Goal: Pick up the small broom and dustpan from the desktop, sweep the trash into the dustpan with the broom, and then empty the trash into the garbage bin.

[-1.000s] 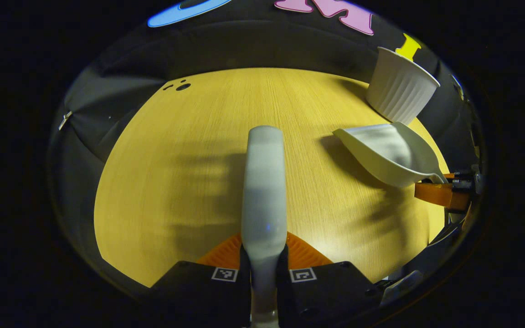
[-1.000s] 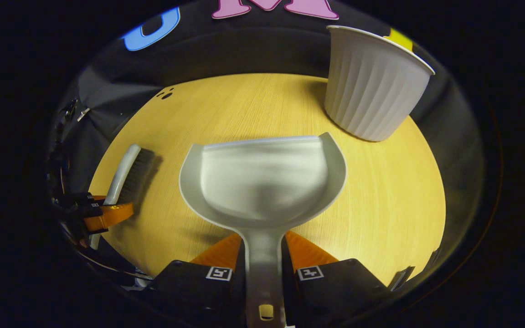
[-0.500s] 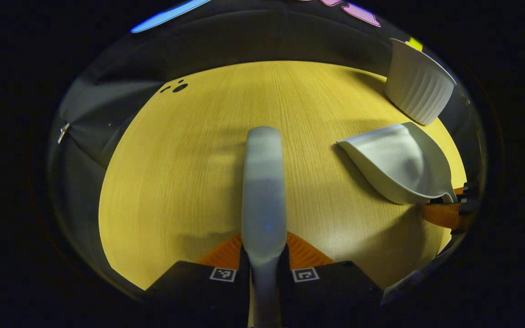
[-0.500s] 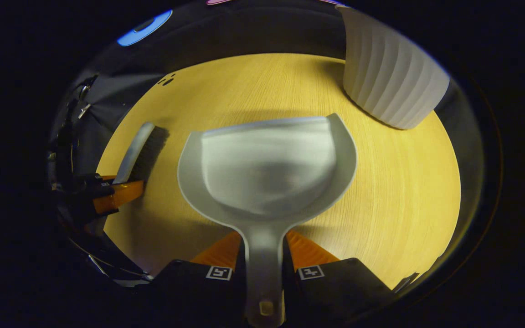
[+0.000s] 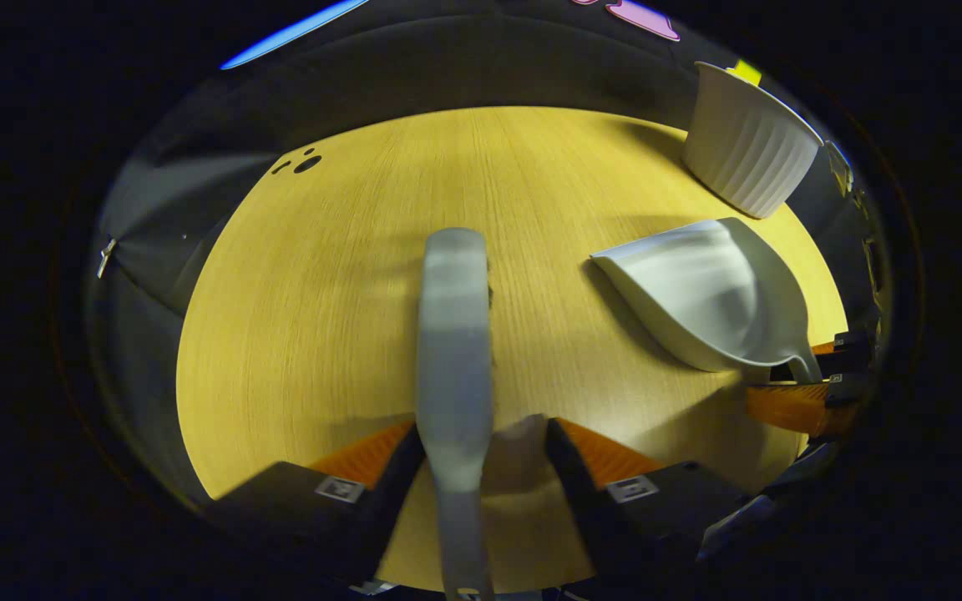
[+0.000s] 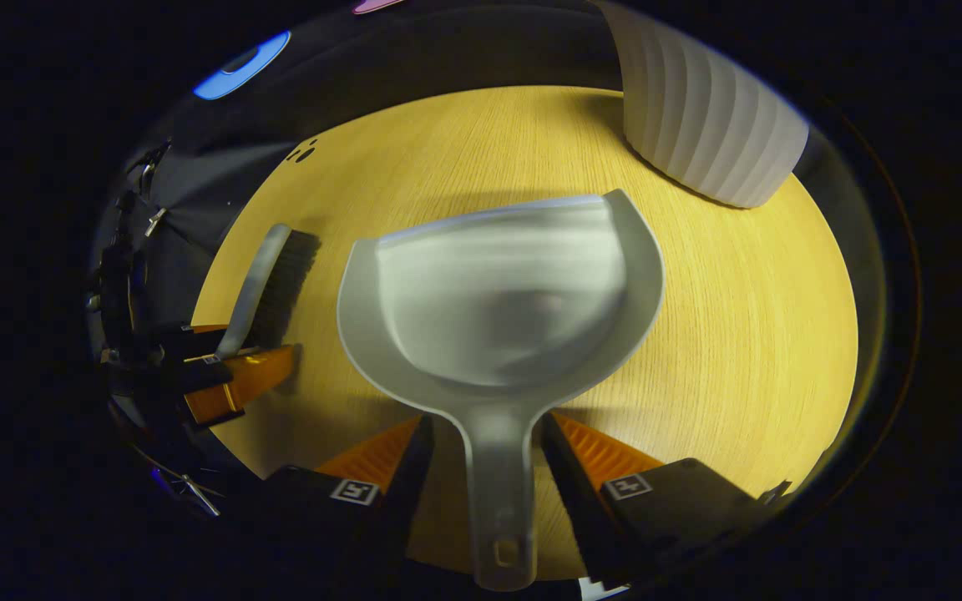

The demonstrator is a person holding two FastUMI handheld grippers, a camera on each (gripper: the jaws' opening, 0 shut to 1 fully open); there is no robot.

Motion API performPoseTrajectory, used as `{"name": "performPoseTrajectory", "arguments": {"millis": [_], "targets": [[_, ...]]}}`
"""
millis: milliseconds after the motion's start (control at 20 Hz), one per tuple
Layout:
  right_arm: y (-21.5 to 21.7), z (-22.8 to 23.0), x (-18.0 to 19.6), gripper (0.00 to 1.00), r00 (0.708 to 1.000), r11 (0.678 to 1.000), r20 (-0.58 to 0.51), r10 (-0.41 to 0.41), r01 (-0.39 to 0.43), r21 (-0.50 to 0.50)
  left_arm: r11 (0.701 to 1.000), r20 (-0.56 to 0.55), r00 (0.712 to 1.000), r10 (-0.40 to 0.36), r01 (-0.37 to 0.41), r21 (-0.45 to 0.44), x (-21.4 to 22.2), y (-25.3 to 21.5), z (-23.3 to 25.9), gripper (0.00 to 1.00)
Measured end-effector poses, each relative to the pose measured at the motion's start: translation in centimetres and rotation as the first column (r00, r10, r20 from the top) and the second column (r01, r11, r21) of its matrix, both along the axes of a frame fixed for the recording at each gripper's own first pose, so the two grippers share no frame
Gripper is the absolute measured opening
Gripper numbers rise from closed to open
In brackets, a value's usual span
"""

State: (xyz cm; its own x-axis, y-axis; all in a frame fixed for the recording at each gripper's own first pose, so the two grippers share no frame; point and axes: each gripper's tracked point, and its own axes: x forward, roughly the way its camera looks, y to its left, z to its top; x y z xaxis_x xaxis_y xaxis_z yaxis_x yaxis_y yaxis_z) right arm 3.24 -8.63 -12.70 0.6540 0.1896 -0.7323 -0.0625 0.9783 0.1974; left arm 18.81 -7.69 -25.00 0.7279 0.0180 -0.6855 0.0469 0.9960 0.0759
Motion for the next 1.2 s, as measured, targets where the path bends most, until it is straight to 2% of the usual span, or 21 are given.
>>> {"name": "performPoseTrajectory", "arguments": {"millis": [50, 100, 300, 450, 550, 700, 850, 1000, 1100, 1200], "targets": [[-0.2, 0.2, 0.0, 0.94, 1.000, 1.000, 0.008, -0.007, 0.007, -0.007, 1.000, 0.021, 1.000, -0.005, 0.005, -0.002, -0.1, -0.2, 0.5, 0.95], [-0.3, 0.5, -0.4, 0.98, 1.000, 1.000, 0.015, -0.012, 0.013, -0.012, 1.000, 0.047, 0.999, -0.008, 0.008, -0.008, -0.2, -0.3, 1.4, 0.95], [-1.7, 4.1, -1.9, 0.99, 0.990, 0.995, 0.125, -0.072, 0.080, -0.061, 1.000, 0.171, 0.985, -0.022, 0.020, 0.018, -2.2, -0.1, 5.6, 0.96], [-2.3, 8.5, -3.2, 0.99, 0.957, 0.988, 0.264, -0.117, 0.139, -0.064, 0.999, 0.305, 0.952, -0.028, 0.018, 0.035, -4.7, -0.2, 9.3, 0.96], [-2.6, 11.7, -4.5, 0.99, 0.918, 0.983, 0.371, -0.137, 0.172, -0.063, 1.000, 0.420, 0.907, -0.014, 0.001, 0.031, -6.8, -0.1, 12.5, 0.96], [-2.5, 16.3, -6.8, 0.99, 0.844, 0.977, 0.518, -0.138, 0.202, -0.068, 1.000, 0.562, 0.827, -0.013, 0.017, -0.002, -10.6, -1.4, 16.8, 0.96], [-1.1, 19.7, -9.2, 0.99, 0.756, 0.973, 0.640, -0.137, 0.223, -0.055, 1.000, 0.687, 0.727, -0.001, 0.022, -0.021, -14.4, -1.5, 20.4, 0.96], [-0.3, 22.1, -11.2, 0.99, 0.671, 0.970, 0.727, -0.148, 0.243, -0.027, 0.999, 0.770, 0.638, 0.012, 0.024, -0.035, -18.3, -2.0, 23.5, 0.96], [0.3, 23.3, -13.1, 0.99, 0.618, 0.968, 0.773, -0.141, 0.251, -0.024, 1.000, 0.799, 0.601, 0.020, 0.003, -0.028, -20.5, -1.8, 24.2, 0.96], [0.8, 23.6, -14.7, 0.99, 0.579, 0.963, 0.807, -0.114, 0.263, -0.052, 0.999, 0.811, 0.585, 0.030, 0.004, -0.040, -22.3, -2.3, 23.8, 0.96]]}}
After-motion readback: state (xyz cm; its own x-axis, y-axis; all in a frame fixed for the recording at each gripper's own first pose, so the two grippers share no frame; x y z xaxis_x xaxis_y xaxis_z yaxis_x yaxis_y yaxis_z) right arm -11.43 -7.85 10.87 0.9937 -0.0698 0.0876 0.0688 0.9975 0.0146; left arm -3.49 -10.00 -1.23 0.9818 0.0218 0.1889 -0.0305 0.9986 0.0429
